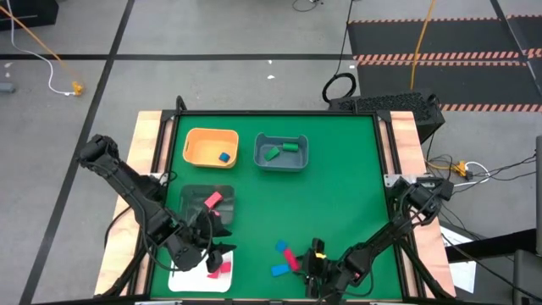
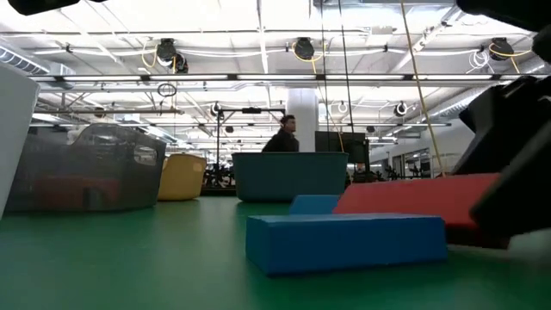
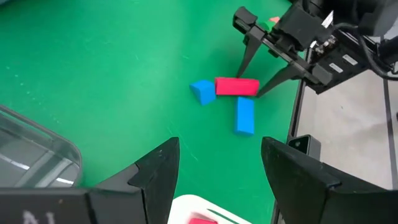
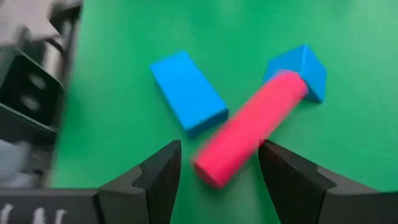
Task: Sort & place blocks by color
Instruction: Put the red rectangular block into the white bin
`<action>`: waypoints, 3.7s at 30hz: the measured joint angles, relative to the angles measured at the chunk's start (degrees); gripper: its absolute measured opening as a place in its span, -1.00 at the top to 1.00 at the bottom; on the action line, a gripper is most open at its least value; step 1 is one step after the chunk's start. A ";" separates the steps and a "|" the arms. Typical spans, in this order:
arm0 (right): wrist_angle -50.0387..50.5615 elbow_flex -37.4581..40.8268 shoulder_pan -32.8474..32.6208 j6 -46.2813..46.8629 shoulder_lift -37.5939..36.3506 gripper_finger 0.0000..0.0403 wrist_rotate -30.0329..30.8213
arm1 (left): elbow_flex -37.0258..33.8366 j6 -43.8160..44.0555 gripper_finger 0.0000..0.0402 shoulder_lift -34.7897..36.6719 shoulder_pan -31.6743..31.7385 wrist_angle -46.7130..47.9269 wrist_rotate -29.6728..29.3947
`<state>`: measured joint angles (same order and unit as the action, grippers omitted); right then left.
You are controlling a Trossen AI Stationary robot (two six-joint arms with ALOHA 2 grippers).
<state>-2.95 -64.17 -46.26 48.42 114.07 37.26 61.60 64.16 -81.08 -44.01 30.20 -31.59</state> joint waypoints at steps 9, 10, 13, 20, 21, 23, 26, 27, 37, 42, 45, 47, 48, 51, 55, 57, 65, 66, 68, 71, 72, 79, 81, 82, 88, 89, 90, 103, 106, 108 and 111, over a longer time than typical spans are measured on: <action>5.15 0.02 0.49 -6.83 -0.15 -0.02 0.50 | 0.00 0.20 -0.13 0.00 -0.02 -0.02 0.00; 5.17 0.01 0.61 -6.88 -0.19 -0.02 0.50 | 0.00 0.20 -0.13 0.00 -0.02 0.00 0.00; 4.62 0.03 0.93 -6.91 -0.16 -0.02 0.40 | 0.00 0.20 -0.13 0.00 -0.02 0.00 0.00; 3.79 0.03 2.16 -0.31 -0.12 -0.02 0.59 | 0.00 0.20 -0.13 0.00 -0.02 0.00 0.00; 3.91 0.03 2.42 1.07 -0.12 -0.02 0.61 | 0.00 0.17 -0.13 0.00 -0.02 0.00 -0.02; 4.43 0.03 3.01 2.15 -0.12 -0.02 0.61 | 0.00 0.17 -0.13 0.00 -0.02 0.00 -0.02; 5.97 0.03 3.56 0.73 -0.12 -0.02 0.70 | 0.00 0.17 -0.13 0.00 -0.02 0.00 -0.02; 6.76 0.03 3.73 -0.18 -0.12 -0.02 0.72 | 0.00 0.17 -0.13 0.00 -0.02 0.00 -0.02; 10.99 -0.10 6.09 -10.10 -0.34 -0.02 0.56 | 0.00 0.15 -0.13 -0.02 -0.02 0.00 -0.04; 11.18 -0.08 7.57 -10.18 -0.35 0.12 0.03 | 0.00 0.13 -0.13 -0.02 -0.02 0.00 -0.04; 11.23 -0.06 8.14 -10.18 -0.34 0.31 -0.01 | 0.00 -1.13 -0.13 -0.02 -0.02 -0.02 -0.04; 11.31 -0.06 8.51 -10.18 -0.32 0.45 -0.34 | 0.00 -2.54 -0.13 -0.02 -0.02 -0.02 0.00; 11.37 -0.06 8.75 -10.26 -0.33 0.52 -0.89 | 0.00 -2.95 -0.13 -0.02 -0.02 -0.02 0.02; 11.53 -0.06 9.40 -10.99 -0.36 0.56 -2.08 | 0.00 -3.77 -0.13 -0.02 0.01 -0.06 0.03; 12.45 -0.02 10.05 -13.99 -1.24 0.56 -3.92 | 0.00 -3.91 -0.13 -0.02 1.07 -0.52 0.08; 14.23 0.08 10.66 -16.08 -2.76 0.56 -4.56 | 0.00 -3.91 -0.13 -0.02 1.92 -0.52 0.07; 12.46 0.19 13.25 -28.76 -11.68 0.56 2.86 | 0.00 -3.99 -0.13 -0.07 5.41 -6.54 -1.63; 10.89 0.16 13.51 -31.26 -12.11 0.56 4.04 | 0.00 -4.04 -0.13 -0.07 5.79 -7.84 -2.70; 7.21 0.27 14.14 -36.61 -12.79 0.56 5.85 | 0.00 -4.09 -0.13 -0.07 6.58 -9.82 -4.50; -1.09 0.14 15.22 -45.50 -13.43 0.56 6.50 | 0.00 -4.37 -0.13 -0.07 7.45 -12.15 -7.12; -3.53 0.14 15.56 -48.67 -13.41 0.56 6.54 | -0.01 -4.39 -0.13 -0.07 7.69 -12.93 -8.06; -13.55 0.16 17.44 -63.74 -13.30 0.56 10.65 | -0.02 -1.10 -0.13 -0.07 9.18 -14.23 -9.04; -15.77 0.16 17.81 -67.72 -13.30 0.56 10.78 | -0.02 -0.37 -0.13 -0.07 9.12 -14.23 -9.03; -17.24 0.16 17.98 -69.03 -13.28 0.56 10.68 | -0.02 -0.02 -0.13 -0.07 9.24 -14.23 -9.01; -25.48 0.14 18.88 -77.03 -13.35 0.56 8.90 | -0.13 0.36 -0.13 -1.48 10.62 -14.52 -9.06; -26.04 0.14 18.90 -77.29 -13.37 0.56 7.40 | -0.06 0.13 -0.13 -1.70 11.02 -15.30 -9.10; -26.37 0.14 18.90 -77.43 -13.35 0.56 5.97 | 0.00 -0.34 -0.13 -1.85 11.31 -15.58 -9.07; -28.62 0.14 18.93 -79.75 -13.30 0.56 4.50 | -0.09 -6.96 0.32 -1.95 12.87 -19.30 -8.12; -28.61 0.14 18.98 -81.14 -13.28 0.56 4.62 | 0.02 -6.91 0.62 -1.95 12.87 -19.40 -7.57; -28.57 0.14 19.10 -81.69 -13.28 0.56 5.05 | 0.02 -6.47 0.71 -1.89 12.92 -19.38 -7.57; -28.69 0.14 19.19 -81.69 -13.28 0.56 4.91 | 0.02 -6.42 0.71 -1.88 12.81 -19.43 -6.93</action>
<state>-31.64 -64.03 -27.07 -33.28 100.79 42.17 61.63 57.75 -82.96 -31.20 10.77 -38.52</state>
